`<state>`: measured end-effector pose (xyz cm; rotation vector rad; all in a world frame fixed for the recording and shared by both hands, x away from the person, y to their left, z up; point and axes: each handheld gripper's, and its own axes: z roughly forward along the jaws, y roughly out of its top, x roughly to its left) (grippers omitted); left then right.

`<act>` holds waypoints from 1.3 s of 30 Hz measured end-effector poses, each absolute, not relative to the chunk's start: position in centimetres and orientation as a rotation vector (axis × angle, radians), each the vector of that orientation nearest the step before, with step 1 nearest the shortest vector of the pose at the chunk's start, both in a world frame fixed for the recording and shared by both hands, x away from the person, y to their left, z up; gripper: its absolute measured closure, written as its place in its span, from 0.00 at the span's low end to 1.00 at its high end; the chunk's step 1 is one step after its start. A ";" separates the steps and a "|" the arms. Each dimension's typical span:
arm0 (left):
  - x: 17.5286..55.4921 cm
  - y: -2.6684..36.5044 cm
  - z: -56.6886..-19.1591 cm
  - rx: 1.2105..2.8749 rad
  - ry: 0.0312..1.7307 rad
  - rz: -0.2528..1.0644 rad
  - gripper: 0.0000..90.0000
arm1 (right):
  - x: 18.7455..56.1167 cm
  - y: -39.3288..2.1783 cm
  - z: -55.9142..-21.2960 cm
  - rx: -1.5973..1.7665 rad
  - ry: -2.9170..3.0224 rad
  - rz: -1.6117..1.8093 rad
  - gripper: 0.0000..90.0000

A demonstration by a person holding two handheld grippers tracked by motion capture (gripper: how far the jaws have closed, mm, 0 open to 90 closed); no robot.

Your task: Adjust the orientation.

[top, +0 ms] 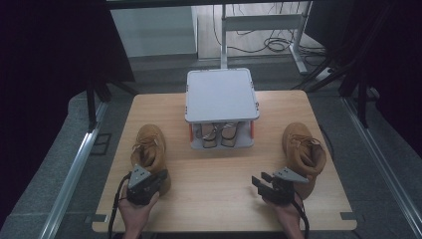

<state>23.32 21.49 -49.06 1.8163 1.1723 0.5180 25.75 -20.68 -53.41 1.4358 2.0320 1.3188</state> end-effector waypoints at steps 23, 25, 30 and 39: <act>21.5 28.2 -48.2 1.886 1.221 0.520 1.00 | 25.9 -20.5 -53.8 1.441 2.045 1.298 0.59; 21.6 28.8 -48.1 1.890 1.227 0.521 1.00 | 25.9 -20.5 -53.8 1.442 2.043 1.301 0.59; 21.9 30.2 -48.0 1.890 1.254 0.526 1.00 | 25.9 -20.5 -53.8 1.441 2.043 1.300 0.59; 22.1 32.3 -48.0 1.851 1.313 0.536 0.99 | 25.8 -20.3 -53.7 1.435 2.044 1.306 0.59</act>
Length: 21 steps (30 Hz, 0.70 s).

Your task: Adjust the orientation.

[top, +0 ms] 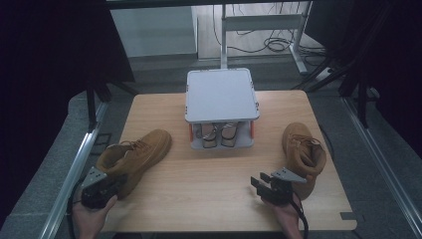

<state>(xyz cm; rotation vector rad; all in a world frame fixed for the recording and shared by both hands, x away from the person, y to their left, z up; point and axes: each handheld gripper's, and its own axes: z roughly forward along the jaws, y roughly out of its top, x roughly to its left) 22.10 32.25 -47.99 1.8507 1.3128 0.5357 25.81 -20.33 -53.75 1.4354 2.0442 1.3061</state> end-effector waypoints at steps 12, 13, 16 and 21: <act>21.7 29.0 -48.0 1.864 1.227 0.506 0.94 | 25.7 -20.2 -53.5 1.427 2.043 1.315 0.59; 21.8 28.5 -48.0 1.867 1.218 0.504 0.93 | 25.6 -20.2 -53.4 1.427 2.043 1.316 0.59; 22.3 26.9 -48.2 1.877 1.195 0.486 0.90 | 25.6 -20.2 -53.3 1.419 2.037 1.315 0.59; 23.3 24.0 -48.1 1.893 1.158 0.465 0.81 | 25.4 -20.1 -52.9 1.397 2.027 1.295 0.58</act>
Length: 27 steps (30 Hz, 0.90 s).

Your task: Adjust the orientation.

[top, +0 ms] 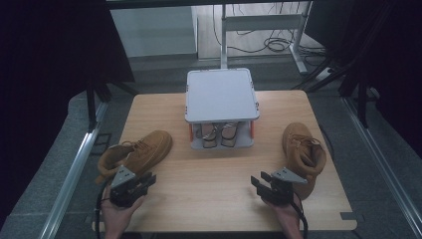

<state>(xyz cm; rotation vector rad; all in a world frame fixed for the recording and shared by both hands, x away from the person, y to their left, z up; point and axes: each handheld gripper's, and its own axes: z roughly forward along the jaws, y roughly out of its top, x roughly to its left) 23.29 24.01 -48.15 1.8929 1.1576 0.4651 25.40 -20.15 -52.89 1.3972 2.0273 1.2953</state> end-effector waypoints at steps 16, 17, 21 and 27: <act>26.3 18.4 -47.3 1.876 1.107 0.398 0.55 | 24.7 -19.5 -51.3 1.315 2.058 1.318 0.60; 26.4 18.2 -47.4 1.878 1.106 0.391 0.54 | 24.7 -19.5 -51.4 1.316 2.058 1.318 0.61; 27.0 17.9 -47.9 1.895 1.103 0.370 0.51 | 24.5 -19.5 -51.6 1.314 2.070 1.301 0.71; 27.1 18.3 -48.3 1.902 1.102 0.358 0.49 | 24.6 -19.5 -51.8 1.307 2.085 1.283 0.83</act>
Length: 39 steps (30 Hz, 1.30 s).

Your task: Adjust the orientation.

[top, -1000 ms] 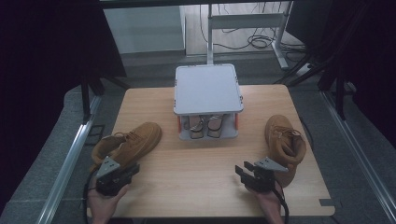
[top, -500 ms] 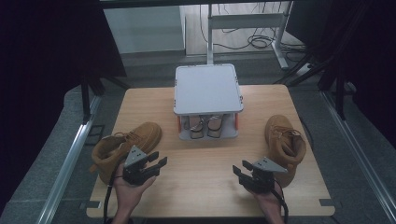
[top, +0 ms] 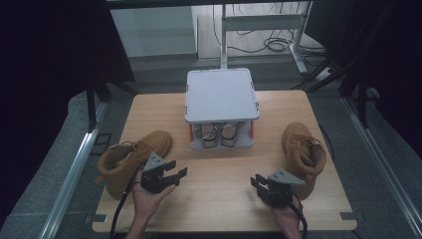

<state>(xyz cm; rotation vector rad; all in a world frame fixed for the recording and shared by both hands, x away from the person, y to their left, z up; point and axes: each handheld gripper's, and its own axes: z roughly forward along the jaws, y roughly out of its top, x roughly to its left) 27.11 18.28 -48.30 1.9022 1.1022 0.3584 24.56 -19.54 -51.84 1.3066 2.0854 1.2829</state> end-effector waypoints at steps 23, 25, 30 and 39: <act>26.6 18.0 -48.8 1.951 1.119 0.290 0.45 | 23.2 -24.7 -50.4 1.364 1.981 1.227 0.99; 26.5 17.9 -48.8 1.956 1.116 0.289 0.44 | 23.2 -25.0 -50.4 1.375 1.976 1.229 0.99; 26.3 17.7 -48.9 1.963 1.113 0.282 0.44 | 23.3 -25.5 -50.3 1.383 1.962 1.206 0.99; 26.4 17.5 -49.2 1.984 1.108 0.277 0.43 | 23.4 -27.2 -50.6 1.421 1.924 1.167 0.99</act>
